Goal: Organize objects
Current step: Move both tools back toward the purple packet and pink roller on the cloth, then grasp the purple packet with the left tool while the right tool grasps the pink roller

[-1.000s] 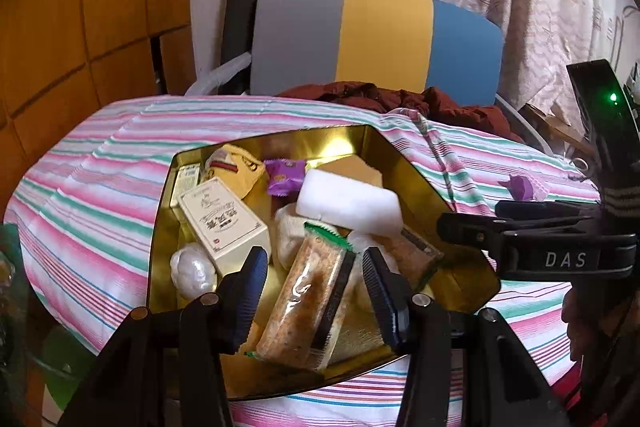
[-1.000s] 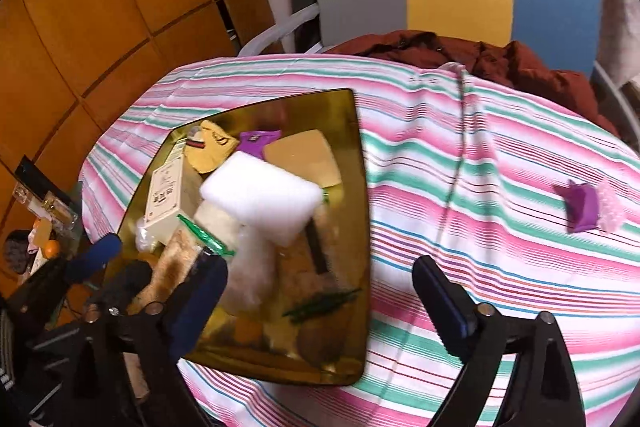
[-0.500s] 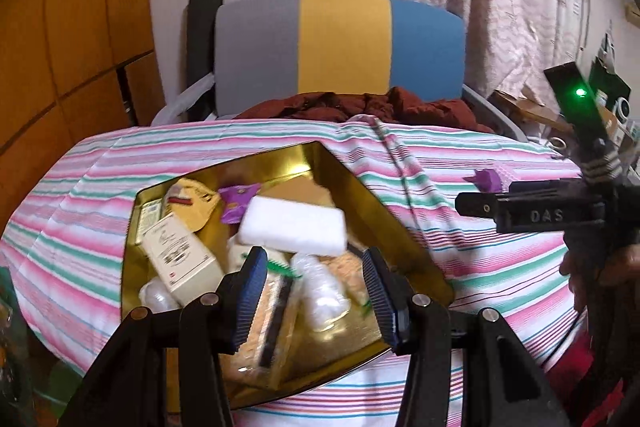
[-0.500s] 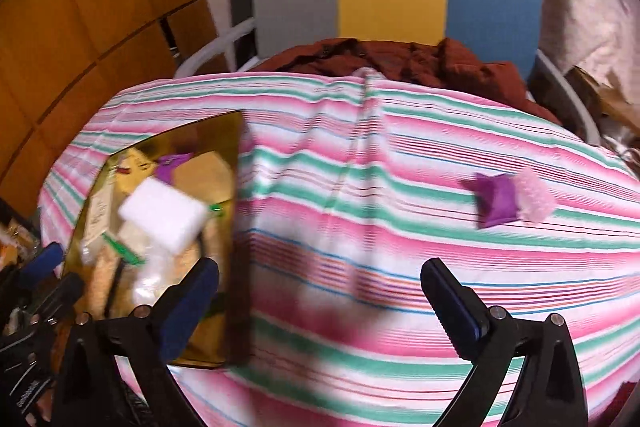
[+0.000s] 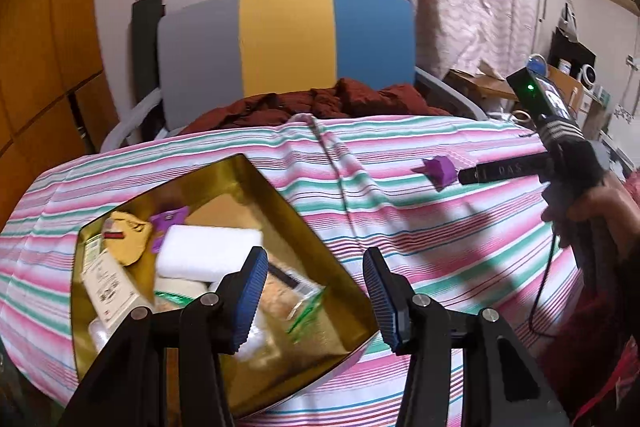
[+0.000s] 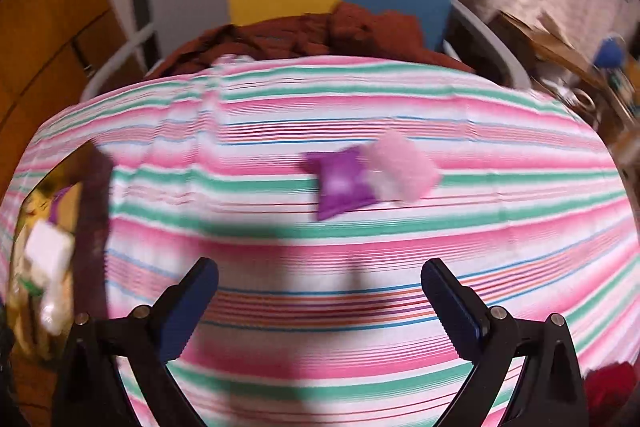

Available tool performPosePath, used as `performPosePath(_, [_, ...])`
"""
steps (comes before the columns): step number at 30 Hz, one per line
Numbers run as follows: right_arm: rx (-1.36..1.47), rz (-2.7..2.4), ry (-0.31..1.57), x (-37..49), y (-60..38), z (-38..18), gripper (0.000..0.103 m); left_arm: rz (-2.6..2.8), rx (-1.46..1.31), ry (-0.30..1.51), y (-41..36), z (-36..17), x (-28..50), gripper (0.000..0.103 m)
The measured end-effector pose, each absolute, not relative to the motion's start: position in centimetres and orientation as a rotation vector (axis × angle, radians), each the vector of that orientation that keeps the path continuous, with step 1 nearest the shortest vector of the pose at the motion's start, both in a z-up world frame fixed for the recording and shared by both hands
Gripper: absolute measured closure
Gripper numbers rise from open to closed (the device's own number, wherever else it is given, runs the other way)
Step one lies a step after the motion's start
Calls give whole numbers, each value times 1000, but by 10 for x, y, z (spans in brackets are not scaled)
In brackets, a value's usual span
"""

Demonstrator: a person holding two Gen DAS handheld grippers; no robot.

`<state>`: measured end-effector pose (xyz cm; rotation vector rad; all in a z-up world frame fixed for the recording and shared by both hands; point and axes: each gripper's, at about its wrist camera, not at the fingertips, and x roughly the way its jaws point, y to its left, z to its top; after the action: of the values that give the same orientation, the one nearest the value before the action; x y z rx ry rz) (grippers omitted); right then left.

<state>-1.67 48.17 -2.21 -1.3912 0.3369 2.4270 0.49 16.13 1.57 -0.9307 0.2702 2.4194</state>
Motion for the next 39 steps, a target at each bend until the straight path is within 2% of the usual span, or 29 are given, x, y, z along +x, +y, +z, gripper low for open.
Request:
performPosePath(8, [-1344,2361,425,-25,542,-44,1,2344,-966,306,188,8,3,53])
performPosePath(13, [-1238,2286,702,-15,580,-57,1,2310,-997,316,209,6,0,53])
performPosePath(21, [-1163,2169,857,7,611,-56,0,2210,-1084,264,266,-2,-22,51])
performPosePath(39, [-1137,2175,1014,9,615,-50,0,2126,-1185,247,389,-37,-84,50])
